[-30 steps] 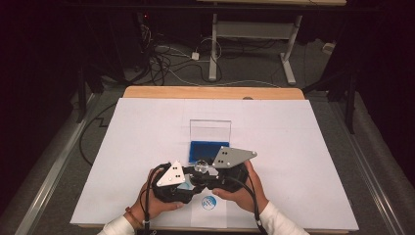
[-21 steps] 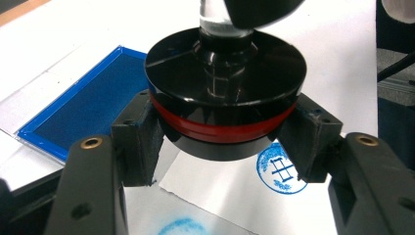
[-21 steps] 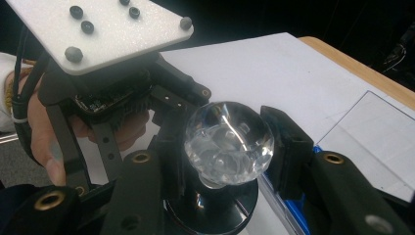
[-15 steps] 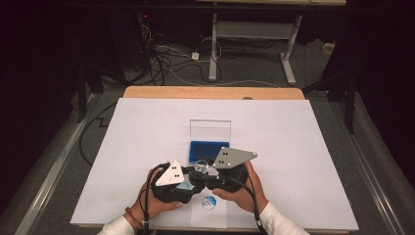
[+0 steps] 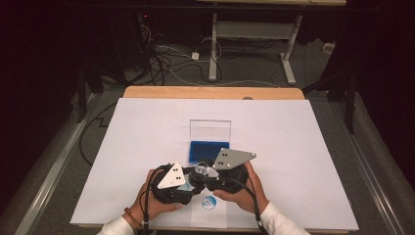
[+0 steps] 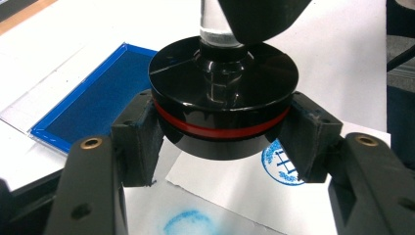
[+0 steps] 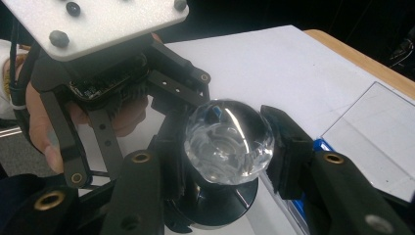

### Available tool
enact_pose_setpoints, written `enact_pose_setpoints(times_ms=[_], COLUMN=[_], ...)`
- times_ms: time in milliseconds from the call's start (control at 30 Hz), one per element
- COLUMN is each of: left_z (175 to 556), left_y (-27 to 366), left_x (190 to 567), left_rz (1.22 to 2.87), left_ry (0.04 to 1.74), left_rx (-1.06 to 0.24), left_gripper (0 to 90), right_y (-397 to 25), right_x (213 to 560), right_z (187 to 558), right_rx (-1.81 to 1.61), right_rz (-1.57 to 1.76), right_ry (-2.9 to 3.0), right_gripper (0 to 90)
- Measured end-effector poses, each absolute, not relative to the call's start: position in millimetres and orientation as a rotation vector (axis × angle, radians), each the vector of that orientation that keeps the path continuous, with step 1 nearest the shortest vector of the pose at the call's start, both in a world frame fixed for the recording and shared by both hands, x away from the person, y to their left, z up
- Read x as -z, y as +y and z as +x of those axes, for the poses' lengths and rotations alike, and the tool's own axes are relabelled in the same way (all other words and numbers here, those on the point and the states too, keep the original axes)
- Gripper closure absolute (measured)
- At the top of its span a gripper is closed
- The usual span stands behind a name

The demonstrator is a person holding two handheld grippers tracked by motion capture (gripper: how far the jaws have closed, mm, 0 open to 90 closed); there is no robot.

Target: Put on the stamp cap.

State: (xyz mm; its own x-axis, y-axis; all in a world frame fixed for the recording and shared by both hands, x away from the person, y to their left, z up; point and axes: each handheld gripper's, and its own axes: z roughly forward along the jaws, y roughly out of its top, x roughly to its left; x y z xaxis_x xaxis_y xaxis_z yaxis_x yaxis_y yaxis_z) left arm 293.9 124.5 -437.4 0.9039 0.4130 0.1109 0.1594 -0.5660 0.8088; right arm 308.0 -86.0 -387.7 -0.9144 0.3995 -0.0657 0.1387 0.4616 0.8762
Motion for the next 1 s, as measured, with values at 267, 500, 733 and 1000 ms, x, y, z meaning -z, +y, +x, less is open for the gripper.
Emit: enact_pose_setpoints(times_ms=[267, 500, 733, 1000], left_z=[291.9, 291.4, 290.7, 292.5], left_y=[123.0, 121.5, 119.9, 119.7], left_x=[438.4, 439.3, 440.3, 441.9], left_rz=[2.21, 2.237, 2.253, 2.254], left_ry=[0.405, 0.403, 0.402, 0.412], left_rx=[-0.399, -0.416, -0.432, -0.392], left_gripper=[36.5, 36.6, 36.6, 36.5], right_y=[-85.4, -83.9, -83.2, -81.5], right_x=[391.6, 394.1, 396.8, 398.3], right_z=[307.8, 307.2, 307.2, 307.3], right_rx=[-1.417, -1.39, -1.371, -1.35], right_rz=[0.467, 0.455, 0.454, 0.455], right_ry=[2.465, 2.472, 2.483, 2.494], right_gripper=[56.8, 56.9, 56.9, 56.9])
